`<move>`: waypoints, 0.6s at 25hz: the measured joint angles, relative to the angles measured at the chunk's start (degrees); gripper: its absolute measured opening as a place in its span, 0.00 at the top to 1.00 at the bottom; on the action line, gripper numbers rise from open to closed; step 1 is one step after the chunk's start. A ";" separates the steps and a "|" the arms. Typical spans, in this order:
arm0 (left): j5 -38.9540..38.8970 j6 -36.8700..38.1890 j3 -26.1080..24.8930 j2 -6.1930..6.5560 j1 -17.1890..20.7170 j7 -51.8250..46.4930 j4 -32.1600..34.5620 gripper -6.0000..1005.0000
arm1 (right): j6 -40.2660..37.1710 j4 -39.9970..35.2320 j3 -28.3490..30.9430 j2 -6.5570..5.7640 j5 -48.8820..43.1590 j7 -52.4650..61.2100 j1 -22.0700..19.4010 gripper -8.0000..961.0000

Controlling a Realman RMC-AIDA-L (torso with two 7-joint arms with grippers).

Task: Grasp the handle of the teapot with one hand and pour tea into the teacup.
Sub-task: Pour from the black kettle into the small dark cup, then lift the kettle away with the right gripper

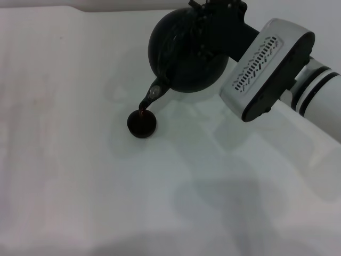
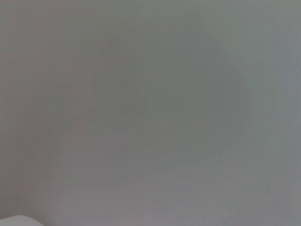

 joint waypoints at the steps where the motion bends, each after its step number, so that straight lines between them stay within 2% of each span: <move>1: 0.00 0.00 0.00 0.00 0.00 0.00 0.00 0.17 | 0.00 0.00 0.00 0.00 0.07 0.10 0.00 0.87; 15: -0.01 0.00 0.00 0.06 -0.18 0.00 -0.09 0.17 | 0.61 -0.03 -0.08 0.09 2.35 0.67 -0.10 0.87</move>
